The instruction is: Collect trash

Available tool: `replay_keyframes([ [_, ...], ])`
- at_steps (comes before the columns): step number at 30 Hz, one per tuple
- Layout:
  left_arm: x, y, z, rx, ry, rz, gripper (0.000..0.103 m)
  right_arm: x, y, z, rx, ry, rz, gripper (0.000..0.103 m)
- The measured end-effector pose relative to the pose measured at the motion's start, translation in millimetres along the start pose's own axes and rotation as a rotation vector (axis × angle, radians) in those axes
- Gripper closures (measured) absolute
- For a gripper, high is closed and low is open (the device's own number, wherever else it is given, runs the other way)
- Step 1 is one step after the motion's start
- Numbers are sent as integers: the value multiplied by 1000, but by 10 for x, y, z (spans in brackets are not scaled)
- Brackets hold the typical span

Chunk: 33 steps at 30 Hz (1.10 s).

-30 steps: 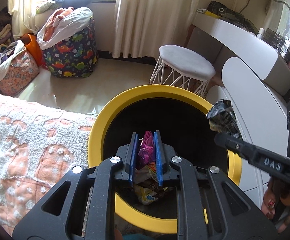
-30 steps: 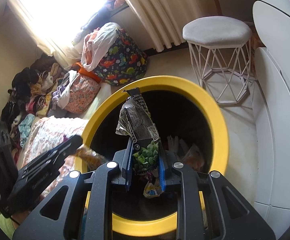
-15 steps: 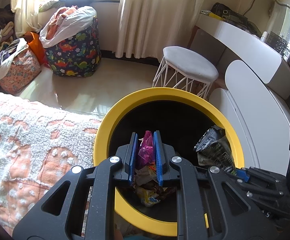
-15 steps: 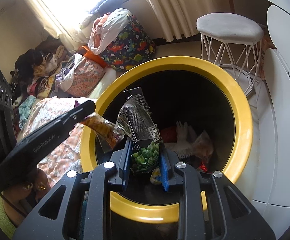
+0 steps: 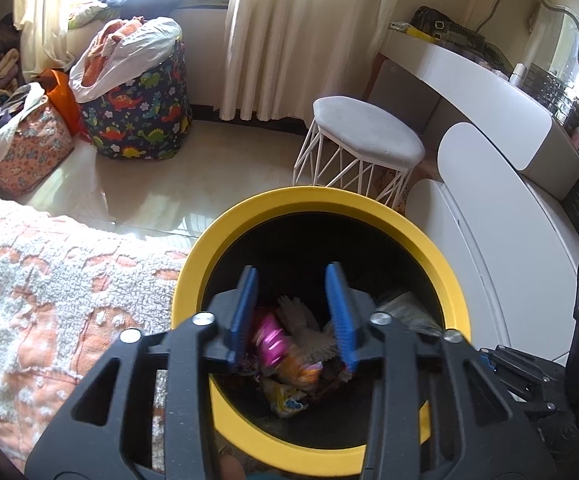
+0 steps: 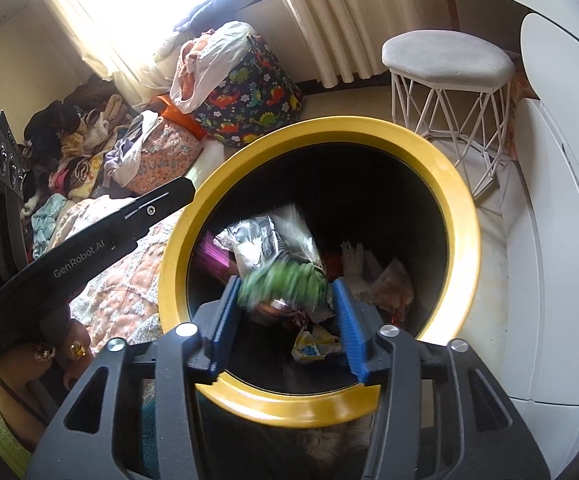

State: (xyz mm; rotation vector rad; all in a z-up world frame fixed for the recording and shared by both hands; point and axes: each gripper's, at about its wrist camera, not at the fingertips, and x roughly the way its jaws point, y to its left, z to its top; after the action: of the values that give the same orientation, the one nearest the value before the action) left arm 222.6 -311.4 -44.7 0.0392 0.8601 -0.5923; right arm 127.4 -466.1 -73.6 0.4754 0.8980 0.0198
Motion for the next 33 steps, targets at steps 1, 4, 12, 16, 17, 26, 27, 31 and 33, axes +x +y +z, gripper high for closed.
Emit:
replay_keyframes([
  [1,-4,-7,6,0,-1,1,68,-8,-10,-3,2,-1,-6,55],
  [4,-23,-13,6,-3,0,-1,59,-45,-27,-17,3,-5,-19,52],
  [12,-162,17,-48,-11,-14,5,38,-191,-40,-67,-3,-41,-41,40],
  [16,-261,60,-99,-11,-24,26,19,-259,-33,-86,-11,-68,-48,31],
  [17,-290,77,-108,-13,-29,26,18,-269,-25,-89,-13,-71,-49,29],
  [26,-559,202,-233,-35,-61,88,11,-360,75,-150,-39,-105,-63,13],
  [27,-591,219,-248,-42,-64,97,11,-374,91,-155,-44,-110,-62,12],
  [31,-729,296,-319,-66,-76,132,11,-431,166,-172,-70,-135,-59,11],
  [33,-802,339,-356,-75,-81,147,11,-466,209,-192,-86,-153,-59,7],
])
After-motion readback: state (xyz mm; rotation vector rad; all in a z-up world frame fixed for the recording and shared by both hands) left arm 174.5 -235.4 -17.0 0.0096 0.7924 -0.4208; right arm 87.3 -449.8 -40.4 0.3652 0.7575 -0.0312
